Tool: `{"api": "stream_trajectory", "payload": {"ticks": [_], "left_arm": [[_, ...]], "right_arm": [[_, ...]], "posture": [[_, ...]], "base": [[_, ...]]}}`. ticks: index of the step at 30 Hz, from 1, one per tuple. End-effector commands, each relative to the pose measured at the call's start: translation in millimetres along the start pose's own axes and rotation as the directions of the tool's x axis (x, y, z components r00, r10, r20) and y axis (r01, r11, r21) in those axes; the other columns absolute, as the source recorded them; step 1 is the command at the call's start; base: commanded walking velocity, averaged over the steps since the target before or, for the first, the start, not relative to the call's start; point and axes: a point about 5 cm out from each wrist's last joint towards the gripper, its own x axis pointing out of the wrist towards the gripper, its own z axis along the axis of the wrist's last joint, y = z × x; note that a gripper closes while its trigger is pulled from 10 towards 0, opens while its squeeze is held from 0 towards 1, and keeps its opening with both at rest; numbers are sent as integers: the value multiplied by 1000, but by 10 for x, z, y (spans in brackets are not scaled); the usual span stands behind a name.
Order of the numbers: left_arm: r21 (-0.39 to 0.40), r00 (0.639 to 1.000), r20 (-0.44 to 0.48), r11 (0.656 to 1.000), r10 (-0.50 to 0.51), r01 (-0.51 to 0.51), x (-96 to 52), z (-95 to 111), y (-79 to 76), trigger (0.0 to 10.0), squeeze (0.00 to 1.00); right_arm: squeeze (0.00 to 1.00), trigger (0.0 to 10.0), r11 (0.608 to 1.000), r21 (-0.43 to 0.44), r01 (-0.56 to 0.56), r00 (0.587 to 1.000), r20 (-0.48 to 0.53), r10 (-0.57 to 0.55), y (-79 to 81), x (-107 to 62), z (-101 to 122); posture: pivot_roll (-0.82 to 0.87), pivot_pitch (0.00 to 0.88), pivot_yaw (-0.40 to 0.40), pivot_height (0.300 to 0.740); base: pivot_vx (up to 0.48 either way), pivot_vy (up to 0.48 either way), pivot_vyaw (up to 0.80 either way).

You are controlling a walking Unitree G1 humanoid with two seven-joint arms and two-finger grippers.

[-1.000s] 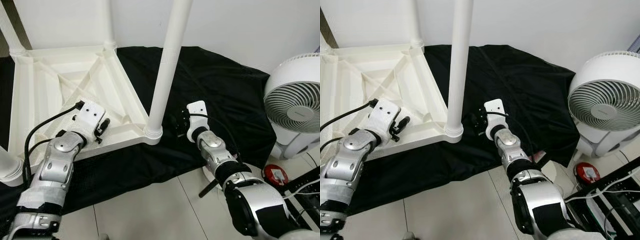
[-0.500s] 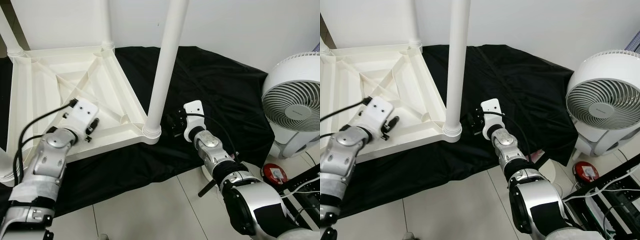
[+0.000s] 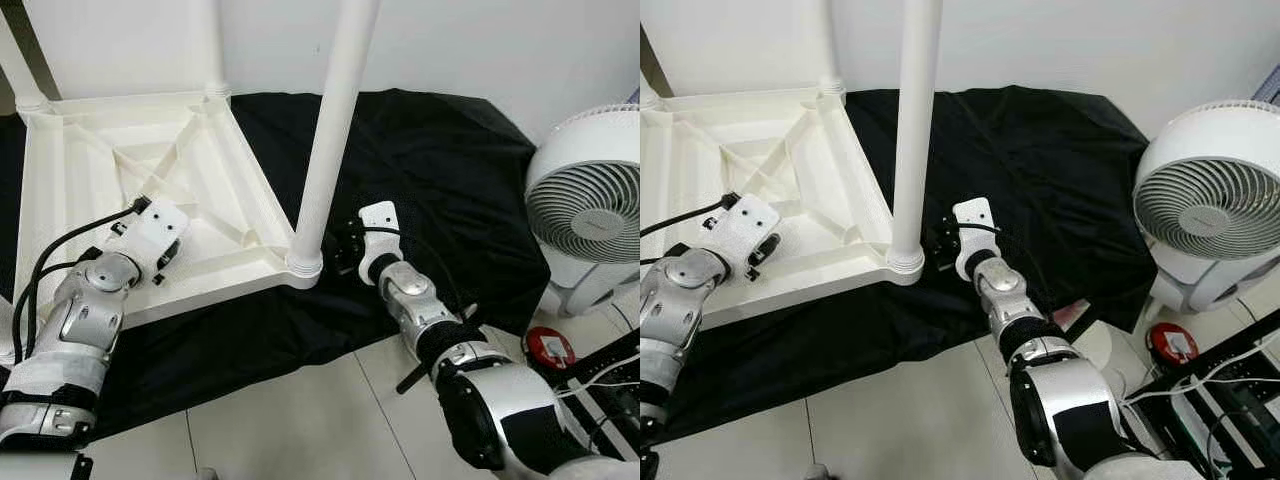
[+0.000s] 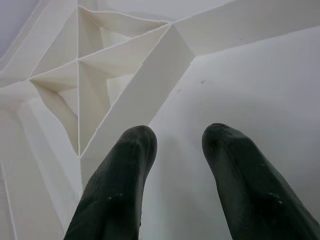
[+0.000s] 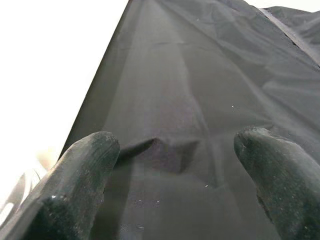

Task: Building children table

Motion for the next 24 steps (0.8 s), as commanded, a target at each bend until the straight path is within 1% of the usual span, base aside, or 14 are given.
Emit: {"api": "stream_trajectory", "payload": {"ticks": [1, 4, 6, 8, 10, 12, 13, 14, 15, 16, 19, 21, 23, 24], "left_arm": [[33, 998, -50, 999, 24, -23, -2, -110, -91, 10000, 0], [67, 998, -58, 998, -13, 17, -27, -124, -94, 10000, 0], [67, 998, -58, 998, -13, 17, -27, -124, -94, 10000, 0], [79, 998, -64, 996, -22, 27, -42, -135, -81, 10000, 0], [100, 996, -82, 994, -22, 30, -84, -172, -15, 10000, 0], [100, 996, -82, 994, -22, 30, -84, -172, -15, 10000, 0], [116, 995, -100, 993, -22, 34, -135, -209, 44, 10000, 0], [119, 994, -106, 992, -25, 38, -158, -217, 61, 10000, 0], [119, 994, -106, 992, -25, 38, -158, -217, 61, 10000, 0], [129, 992, -118, 990, -41, 56, -196, -233, 66, 10000, 0], [136, 991, -124, 989, -50, 67, -210, -241, 64, 10000, 0], [136, 988, -140, 987, -66, 85, -238, -271, 55, 10000, 0], [144, 978, -182, 982, -99, 126, -303, -367, 28, 10000, 0], [144, 978, -182, 982, -99, 126, -303, -367, 28, 10000, 0]], "right_arm": [[0, 10000, 1000, 25, -4, 1000, -28, 5, 24, -17, -69], [0, 10000, 999, 34, -29, 999, -32, 30, 101, -8, -82], [0, 10000, 999, 34, -29, 999, -32, 30, 101, -8, -82], [0, 10000, 998, 37, -44, 998, -33, 45, 137, -2, -84], [0, 10000, 996, 37, -77, 996, -31, 78, 218, 18, -68], [0, 10000, 996, 37, -77, 996, -31, 78, 218, 18, -68], [0, 10000, 994, 29, -106, 994, -27, 107, 288, 41, -40], [0, 10000, 993, 22, -118, 993, -26, 118, 312, 50, -29], [0, 10000, 993, 22, -118, 993, -26, 118, 312, 50, -29], [0, 10000, 991, 19, -130, 991, -23, 131, 340, 60, -13], [0, 10000, 991, 19, -133, 991, -22, 134, 347, 64, -6], [0, 10000, 991, 19, -135, 991, -20, 136, 357, 72, 7], [0, 10000, 990, 18, -137, 990, -17, 138, 382, 90, 35], [0, 10000, 990, 18, -137, 990, -17, 138, 382, 90, 35]], "posture": [[115, 91, -86, 740], [114, 96, -87, 740], [114, 96, -87, 740], [114, 96, -88, 740], [110, 100, -89, 740], [110, 100, -89, 740], [110, 103, -92, 740], [110, 103, -93, 740], [110, 103, -93, 740], [110, 105, -94, 740], [110, 105, -94, 740], [110, 108, -95, 740], [115, 111, -97, 740], [115, 111, -97, 740]], "base": [[0, 0, 0], [0, 0, 0], [0, 0, 0], [0, 0, 0], [0, 0, 0], [0, 0, 0], [0, 0, 0], [0, 0, 0], [0, 0, 0], [0, 0, 0], [0, 0, 0], [0, 0, 0], [0, 0, 0], [0, 0, 0]]}}
